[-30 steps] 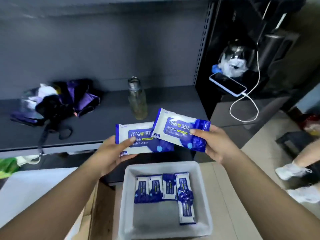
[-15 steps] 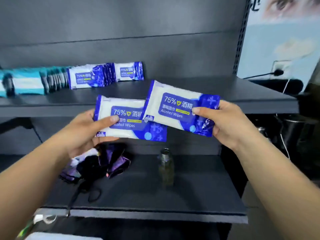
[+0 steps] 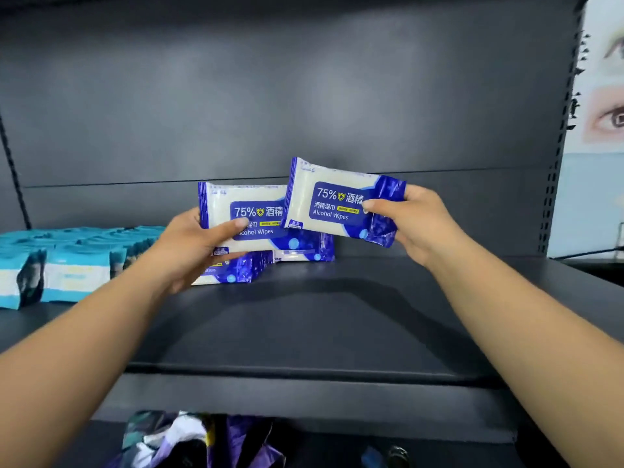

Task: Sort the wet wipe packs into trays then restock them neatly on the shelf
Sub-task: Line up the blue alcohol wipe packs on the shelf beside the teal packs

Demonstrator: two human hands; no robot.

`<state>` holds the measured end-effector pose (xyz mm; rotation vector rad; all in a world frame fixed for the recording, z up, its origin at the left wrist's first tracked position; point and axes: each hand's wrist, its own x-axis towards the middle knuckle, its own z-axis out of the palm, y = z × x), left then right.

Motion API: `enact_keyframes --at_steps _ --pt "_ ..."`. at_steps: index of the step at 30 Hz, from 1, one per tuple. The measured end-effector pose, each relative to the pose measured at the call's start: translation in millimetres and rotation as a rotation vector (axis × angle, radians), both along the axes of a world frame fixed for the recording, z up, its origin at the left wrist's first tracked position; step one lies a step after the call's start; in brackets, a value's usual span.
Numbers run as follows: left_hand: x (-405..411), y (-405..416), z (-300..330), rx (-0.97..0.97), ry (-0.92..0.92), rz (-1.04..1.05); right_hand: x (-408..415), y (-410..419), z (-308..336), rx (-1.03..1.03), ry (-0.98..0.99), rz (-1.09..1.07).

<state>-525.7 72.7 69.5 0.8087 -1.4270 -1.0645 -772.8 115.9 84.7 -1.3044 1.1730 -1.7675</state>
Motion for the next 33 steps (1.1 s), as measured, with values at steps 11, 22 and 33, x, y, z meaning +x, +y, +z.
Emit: enact_keyframes --at_steps 11,22,33 --pt "34 -110 -11 -0.044 -0.055 0.339 -4 -114 -24 0.158 0.143 -0.214" --pt "37 -125 -10 -0.222 -0.215 0.510 25 -201 -52 0.380 0.290 -0.195" --pt "40 -127 -13 -0.264 -0.242 0.539 25 -227 -70 0.364 0.471 -0.305"
